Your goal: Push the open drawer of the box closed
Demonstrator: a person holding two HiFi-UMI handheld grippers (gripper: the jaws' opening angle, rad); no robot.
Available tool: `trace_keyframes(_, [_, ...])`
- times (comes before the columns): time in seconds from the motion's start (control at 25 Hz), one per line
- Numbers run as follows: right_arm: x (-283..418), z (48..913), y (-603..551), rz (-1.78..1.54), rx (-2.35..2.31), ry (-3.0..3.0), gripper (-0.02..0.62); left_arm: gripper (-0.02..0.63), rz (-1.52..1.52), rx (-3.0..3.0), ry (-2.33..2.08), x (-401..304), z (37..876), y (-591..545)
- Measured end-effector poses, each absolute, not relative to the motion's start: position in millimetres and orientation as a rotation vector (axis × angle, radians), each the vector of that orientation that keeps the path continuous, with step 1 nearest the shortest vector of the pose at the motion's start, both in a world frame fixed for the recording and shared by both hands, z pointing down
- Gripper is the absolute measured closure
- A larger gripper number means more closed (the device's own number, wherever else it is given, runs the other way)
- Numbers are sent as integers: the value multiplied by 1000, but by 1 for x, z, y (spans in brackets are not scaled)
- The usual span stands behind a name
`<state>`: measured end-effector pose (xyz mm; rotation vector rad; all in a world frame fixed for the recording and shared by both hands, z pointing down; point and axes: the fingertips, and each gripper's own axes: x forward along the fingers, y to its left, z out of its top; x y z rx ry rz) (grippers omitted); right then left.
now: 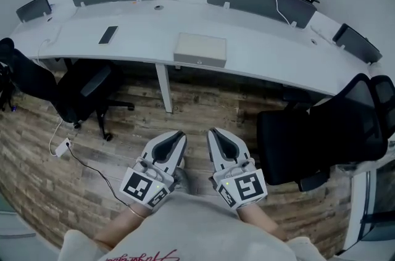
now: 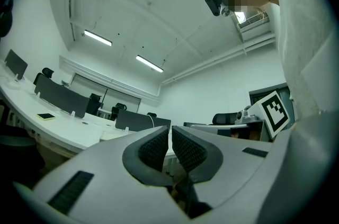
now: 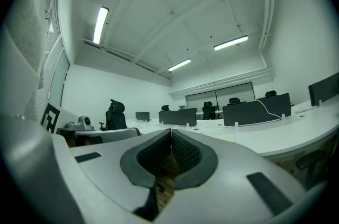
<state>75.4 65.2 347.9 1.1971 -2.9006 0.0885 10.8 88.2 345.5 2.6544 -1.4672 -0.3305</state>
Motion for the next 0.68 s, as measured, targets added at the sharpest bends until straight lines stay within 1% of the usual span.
trace_keyframes(0.68, [89, 338, 113, 71, 1198, -2931, 575, 569, -353, 2695, -1491, 24, 332, 134])
